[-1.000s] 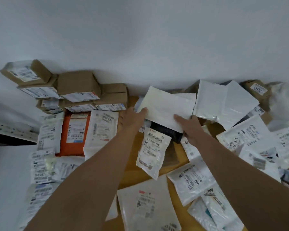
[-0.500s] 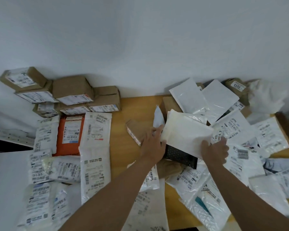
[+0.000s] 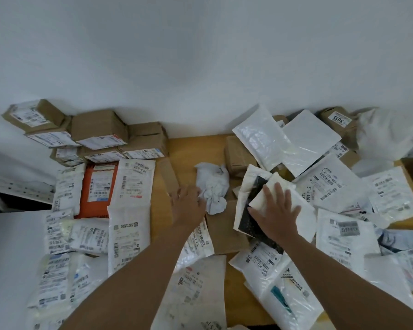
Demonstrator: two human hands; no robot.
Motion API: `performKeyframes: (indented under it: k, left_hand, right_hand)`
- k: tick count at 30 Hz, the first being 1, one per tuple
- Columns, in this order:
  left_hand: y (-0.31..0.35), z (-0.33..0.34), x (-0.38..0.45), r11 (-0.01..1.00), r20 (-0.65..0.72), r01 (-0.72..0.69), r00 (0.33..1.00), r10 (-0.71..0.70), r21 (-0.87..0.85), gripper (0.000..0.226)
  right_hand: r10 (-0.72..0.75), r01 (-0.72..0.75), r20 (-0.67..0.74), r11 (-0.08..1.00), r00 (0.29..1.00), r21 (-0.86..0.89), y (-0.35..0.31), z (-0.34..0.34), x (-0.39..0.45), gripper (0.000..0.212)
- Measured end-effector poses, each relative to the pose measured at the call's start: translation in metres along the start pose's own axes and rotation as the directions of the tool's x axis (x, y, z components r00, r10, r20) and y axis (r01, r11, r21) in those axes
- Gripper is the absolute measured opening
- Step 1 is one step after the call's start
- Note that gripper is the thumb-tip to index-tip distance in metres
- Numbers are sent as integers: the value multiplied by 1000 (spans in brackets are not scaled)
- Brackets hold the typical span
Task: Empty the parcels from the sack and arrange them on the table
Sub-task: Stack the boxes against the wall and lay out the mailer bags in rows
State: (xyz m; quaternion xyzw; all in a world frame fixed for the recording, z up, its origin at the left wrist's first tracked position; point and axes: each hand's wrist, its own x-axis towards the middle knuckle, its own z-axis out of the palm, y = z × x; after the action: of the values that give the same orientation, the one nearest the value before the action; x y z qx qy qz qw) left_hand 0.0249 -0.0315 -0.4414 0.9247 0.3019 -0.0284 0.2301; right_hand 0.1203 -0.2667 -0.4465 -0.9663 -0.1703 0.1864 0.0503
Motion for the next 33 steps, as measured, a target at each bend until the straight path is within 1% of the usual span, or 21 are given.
performKeyframes:
  k: [3,5,6,8,9,10,12,14,16,17,18,20,21,23,25,26,28,29,30,31,33]
  left_hand:
    - [2,-1,4,996,69,86,994,-87,8,35]
    - [4,-1,6,994,40,108,993,-108,2,41]
    - [5,-3,8,986,-3,166,986,-166,-14,46]
    - [7,-13,10,918,-95,355,922,-375,-174,56]
    - [5,-18,11,875,-119,410,885,-450,-257,61]
    - [0,-21,15,852,-127,437,864,-487,-289,63]
    - [-10,-27,22,833,-54,486,855,-516,-264,61]
    - [-18,-31,29,850,23,485,871,-491,-206,56]
    - [-23,-34,34,884,40,429,902,-429,-185,52]
    - [-25,-33,36,904,26,390,920,-391,-176,50]
    - [-25,-33,37,924,8,348,936,-351,-158,49]
    - [-25,-30,36,957,-18,271,961,-274,-108,53]
    - [-23,-28,34,967,-23,241,969,-244,-86,56]
    - [-22,-24,32,981,-67,192,979,-194,-40,63]
    - [-20,-22,31,995,-111,99,989,-97,11,63]
    - [-21,-23,30,998,-120,40,992,-35,47,60]
    - [-22,-28,28,997,-162,-68,984,74,44,54]
    - [-23,-32,27,993,-204,-117,972,117,9,52]
    - [-24,-36,27,987,-238,-160,959,153,-10,51]
    - [-24,-39,27,982,-260,-189,949,178,-16,50]
    - [-32,-46,32,982,-326,-188,930,171,-20,40]
  right_hand:
    - [-18,16,-82,1000,997,-20,-8,-9,4,77]
    - [-155,148,-161,987,975,-59,-22,-16,9,76]
    - [-231,218,-190,972,954,-85,-31,-19,11,75]
    - [-353,342,-179,935,918,-87,-50,-26,16,75]
    - [-402,396,-161,916,901,-70,-59,-26,17,74]
    - [-447,445,-114,894,887,-45,-69,-25,20,72]
    - [-528,527,41,849,848,35,-90,-25,24,67]
    - [-576,568,187,817,796,96,-109,-24,31,62]
    - [-554,565,337,822,761,76,-121,-21,42,60]
    - [-524,550,360,835,772,36,-124,-17,48,59]
    - [-512,543,306,839,802,-20,-128,-12,53,56]
    - [-482,493,113,864,869,-102,-136,-4,58,50]
    - [-455,459,61,885,888,-83,-139,-2,59,50]
    - [-415,410,62,909,908,73,-150,-5,64,57]
    - [-335,293,78,898,939,329,-163,-16,69,56]
    - [-283,194,106,842,953,504,-172,-22,73,61]
    - [-138,-96,227,615,964,782,-188,-35,85,82]
    - [-76,-213,288,504,955,837,-195,-41,92,84]
    - [-25,-294,337,430,941,854,-199,-48,100,82]
    - [4,-350,378,388,926,853,-200,-53,108,78]
    - [-20,-386,413,318,911,866,-202,-57,121,70]
